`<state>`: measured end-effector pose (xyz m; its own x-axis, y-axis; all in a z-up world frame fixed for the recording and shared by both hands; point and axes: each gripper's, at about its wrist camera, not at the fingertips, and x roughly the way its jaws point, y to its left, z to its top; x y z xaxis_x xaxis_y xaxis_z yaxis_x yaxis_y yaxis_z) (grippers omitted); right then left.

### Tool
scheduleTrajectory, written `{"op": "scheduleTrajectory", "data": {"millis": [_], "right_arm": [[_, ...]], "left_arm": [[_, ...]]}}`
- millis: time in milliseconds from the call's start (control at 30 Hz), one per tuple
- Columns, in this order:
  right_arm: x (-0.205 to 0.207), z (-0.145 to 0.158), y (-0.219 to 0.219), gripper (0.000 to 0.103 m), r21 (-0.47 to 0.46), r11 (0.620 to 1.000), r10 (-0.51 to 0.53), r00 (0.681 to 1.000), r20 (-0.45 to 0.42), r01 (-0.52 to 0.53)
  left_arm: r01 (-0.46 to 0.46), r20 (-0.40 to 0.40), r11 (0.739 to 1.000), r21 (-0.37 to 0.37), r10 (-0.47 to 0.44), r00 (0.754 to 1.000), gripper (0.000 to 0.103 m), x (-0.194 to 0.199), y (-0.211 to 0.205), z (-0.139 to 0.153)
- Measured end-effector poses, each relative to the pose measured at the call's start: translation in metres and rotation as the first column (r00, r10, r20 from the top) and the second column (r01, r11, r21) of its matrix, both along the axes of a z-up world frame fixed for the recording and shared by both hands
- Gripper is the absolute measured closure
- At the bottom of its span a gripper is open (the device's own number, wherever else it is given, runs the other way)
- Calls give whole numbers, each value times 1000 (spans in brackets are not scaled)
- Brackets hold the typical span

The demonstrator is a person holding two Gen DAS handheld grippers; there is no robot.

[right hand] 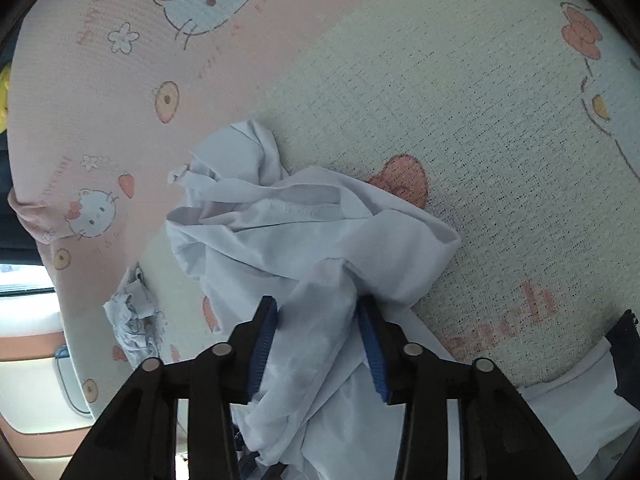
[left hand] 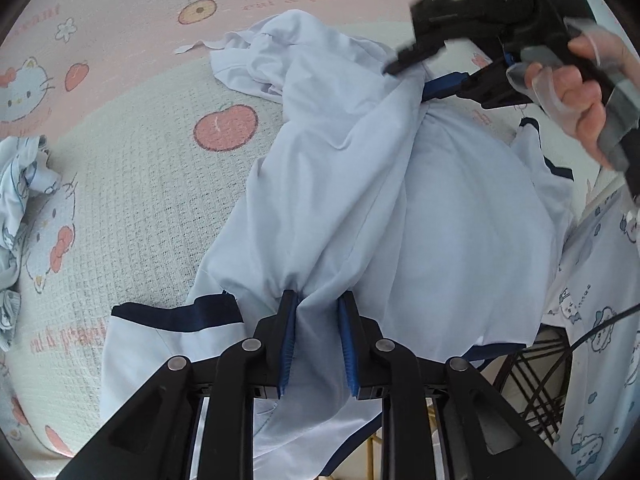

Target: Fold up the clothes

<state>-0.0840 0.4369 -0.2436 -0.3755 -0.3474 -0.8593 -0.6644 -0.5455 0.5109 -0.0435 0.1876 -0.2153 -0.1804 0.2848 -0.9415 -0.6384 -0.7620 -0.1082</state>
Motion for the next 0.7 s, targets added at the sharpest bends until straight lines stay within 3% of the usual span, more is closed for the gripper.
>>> {"op": "scheduleTrajectory", "data": {"millis": [33,167,233,300,400,700], "right_arm": [[0,0,-1,91,15,1000,5,1000,3,-6],[5,9,-3,97,37,999,12,999,-36,-10],[9,19,-5,98,57,998,19,997,-73,-15],[13,33,-10,98,83,996,35,993,-114,-26],[15,52,-16,98,125,991,59,983,-171,-38],[-25,105,-45,98,208,974,143,958,-249,-92]], "left_arm": [[-6,2,1000,8,6,1000,84,-1,-1,-1],[-27,-5,999,23,27,1000,84,0,-2,1],[-33,-15,999,26,33,999,85,2,-1,3],[-22,-39,999,22,23,999,93,5,0,7],[-7,-71,999,42,10,997,97,11,-1,16],[-101,-113,985,143,118,987,98,-20,-35,66]]}}
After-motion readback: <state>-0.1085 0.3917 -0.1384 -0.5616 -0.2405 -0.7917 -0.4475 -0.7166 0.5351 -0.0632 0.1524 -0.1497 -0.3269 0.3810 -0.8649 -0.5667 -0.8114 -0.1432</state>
